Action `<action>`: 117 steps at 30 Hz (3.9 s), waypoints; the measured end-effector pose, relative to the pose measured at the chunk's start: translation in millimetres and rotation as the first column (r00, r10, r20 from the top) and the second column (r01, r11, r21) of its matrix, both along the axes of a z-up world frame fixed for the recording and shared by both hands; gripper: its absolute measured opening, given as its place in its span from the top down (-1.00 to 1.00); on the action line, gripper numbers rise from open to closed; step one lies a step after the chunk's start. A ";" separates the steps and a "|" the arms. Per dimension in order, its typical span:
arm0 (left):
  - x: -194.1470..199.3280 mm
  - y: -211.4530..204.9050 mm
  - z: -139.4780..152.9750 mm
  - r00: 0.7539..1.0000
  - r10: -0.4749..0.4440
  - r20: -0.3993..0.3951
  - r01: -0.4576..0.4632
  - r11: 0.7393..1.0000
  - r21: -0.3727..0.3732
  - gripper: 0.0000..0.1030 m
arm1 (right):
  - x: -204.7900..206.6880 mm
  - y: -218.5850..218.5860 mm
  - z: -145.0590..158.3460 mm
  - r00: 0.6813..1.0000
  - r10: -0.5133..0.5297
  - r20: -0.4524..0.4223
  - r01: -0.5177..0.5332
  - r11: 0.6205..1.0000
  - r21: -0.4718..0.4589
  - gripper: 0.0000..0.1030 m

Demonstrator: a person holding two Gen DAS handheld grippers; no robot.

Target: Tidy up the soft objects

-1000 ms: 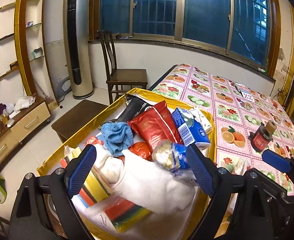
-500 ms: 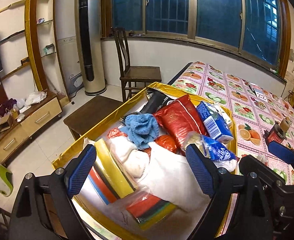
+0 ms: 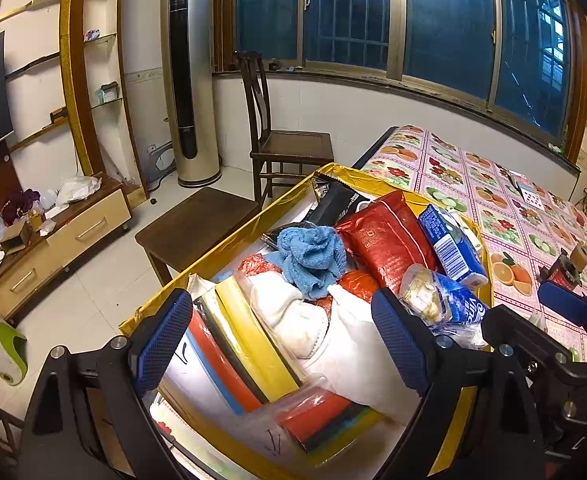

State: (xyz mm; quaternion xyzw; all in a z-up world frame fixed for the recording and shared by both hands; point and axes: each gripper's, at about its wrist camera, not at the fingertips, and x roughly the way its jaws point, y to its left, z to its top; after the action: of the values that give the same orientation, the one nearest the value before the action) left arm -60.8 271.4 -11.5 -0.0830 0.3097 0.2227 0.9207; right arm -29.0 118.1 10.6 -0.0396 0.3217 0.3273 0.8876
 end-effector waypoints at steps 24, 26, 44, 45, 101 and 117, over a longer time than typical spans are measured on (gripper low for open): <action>3.4 1.2 5.9 0.997 -0.070 0.018 0.071 0.996 -0.060 -0.79 | 4.7 -6.2 -2.8 1.000 0.000 -0.014 0.000 1.000 0.003 -0.87; 3.4 0.9 6.6 0.996 -0.084 0.024 0.085 0.994 -0.069 -0.83 | 5.7 -8.3 -2.8 1.000 -0.001 -0.018 0.001 1.000 0.009 -0.87; 2.4 -1.0 10.3 0.992 -0.109 0.058 0.113 0.990 -0.086 -1.00 | 5.6 -23.9 6.8 1.000 -0.020 -0.001 0.020 0.998 0.060 -0.87; 2.1 -2.2 10.8 0.993 -0.106 0.056 0.110 0.991 -0.081 -1.00 | 5.9 -26.4 7.4 1.000 -0.023 -0.001 0.023 0.998 0.064 -0.87; 103.3 -318.0 -46.0 0.806 -0.537 -0.250 0.540 0.839 -0.062 -1.00 | 47.5 -338.2 -61.4 0.751 -0.631 -0.194 0.621 0.775 -0.117 -0.98; 122.6 -317.3 -61.0 0.798 -0.520 -0.305 0.501 0.853 -0.145 -1.00 | 70.7 -337.0 -70.6 0.702 -0.678 -0.216 0.655 0.735 -0.176 -1.00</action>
State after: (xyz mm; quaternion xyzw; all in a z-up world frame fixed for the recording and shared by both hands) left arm 61.8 -45.9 -72.5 0.0159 0.4777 -0.0318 0.8778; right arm 41.8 -218.9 -59.9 0.0855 0.4438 -0.0280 0.8916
